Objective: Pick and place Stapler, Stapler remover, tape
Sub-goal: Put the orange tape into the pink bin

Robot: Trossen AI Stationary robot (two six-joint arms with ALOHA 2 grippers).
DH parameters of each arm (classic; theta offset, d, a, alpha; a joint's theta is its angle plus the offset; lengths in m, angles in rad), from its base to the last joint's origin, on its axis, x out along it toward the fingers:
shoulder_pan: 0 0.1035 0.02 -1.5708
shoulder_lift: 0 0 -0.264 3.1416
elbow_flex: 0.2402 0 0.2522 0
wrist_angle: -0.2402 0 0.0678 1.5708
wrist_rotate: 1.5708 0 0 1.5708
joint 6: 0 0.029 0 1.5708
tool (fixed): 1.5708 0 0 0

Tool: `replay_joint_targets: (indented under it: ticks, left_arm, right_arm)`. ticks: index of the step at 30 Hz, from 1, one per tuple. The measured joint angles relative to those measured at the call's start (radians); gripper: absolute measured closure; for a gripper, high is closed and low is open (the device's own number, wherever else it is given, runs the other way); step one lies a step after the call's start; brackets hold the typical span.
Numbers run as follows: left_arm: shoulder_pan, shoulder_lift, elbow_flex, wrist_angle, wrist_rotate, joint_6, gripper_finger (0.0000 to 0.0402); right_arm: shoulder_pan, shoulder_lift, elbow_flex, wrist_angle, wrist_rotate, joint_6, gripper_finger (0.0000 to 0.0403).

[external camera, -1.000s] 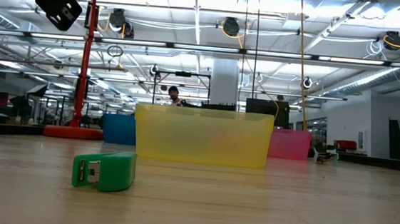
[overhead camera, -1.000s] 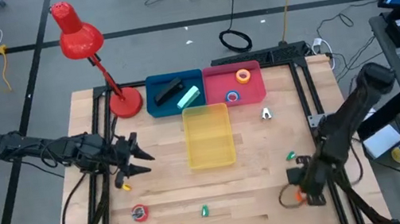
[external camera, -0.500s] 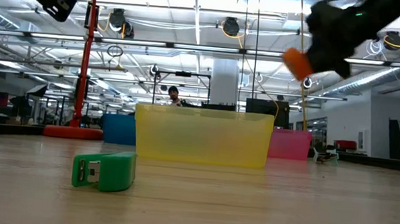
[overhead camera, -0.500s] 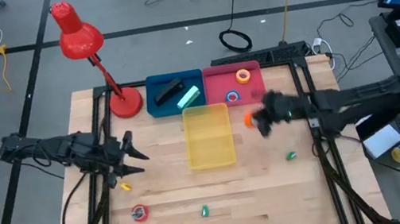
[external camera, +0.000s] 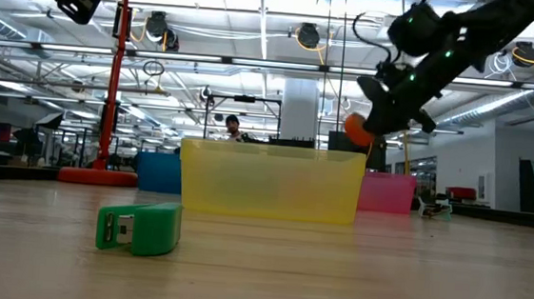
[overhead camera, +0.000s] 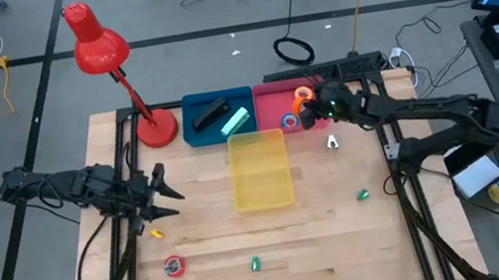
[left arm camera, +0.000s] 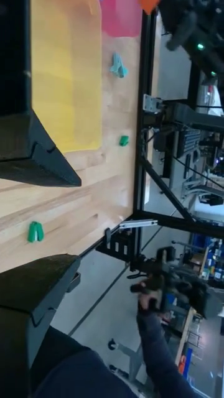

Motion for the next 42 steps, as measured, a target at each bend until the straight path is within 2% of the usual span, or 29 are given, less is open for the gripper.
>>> replay_joint_targets:
  ticks: [6, 14, 19, 24, 33, 42]
  left_arm:
    - [0.000, 0.000, 0.000, 0.026, -0.028, -0.016, 0.0213]
    - [0.000, 0.000, 0.000, 0.050, -0.095, -0.031, 0.0213]
    - [0.000, 0.000, 0.000, 0.054, -0.114, -0.035, 0.0213]
    - [0.000, 0.000, 0.000, 0.061, -0.118, -0.043, 0.0213]
    - [0.000, 0.000, 0.000, 0.064, -0.146, -0.057, 0.0213]
    - [0.000, 0.000, 0.000, 0.064, -0.160, -0.056, 0.0213]
  right_arm:
    - [-0.097, 0.084, 0.000, -0.003, -0.002, -0.089, 0.0364]
    - [-0.192, 0.148, 0.063, -0.117, -0.054, -0.242, 0.0365]
    - [-0.210, 0.217, 0.125, -0.159, -0.057, -0.359, 0.0350]
    - [-0.216, 0.281, 0.142, -0.177, -0.107, -0.446, 0.0340]
    - [-0.215, 0.274, 0.144, -0.172, -0.106, -0.556, 0.0331]
    - [-0.220, 0.274, 0.143, -0.173, -0.105, -0.599, 0.0275]
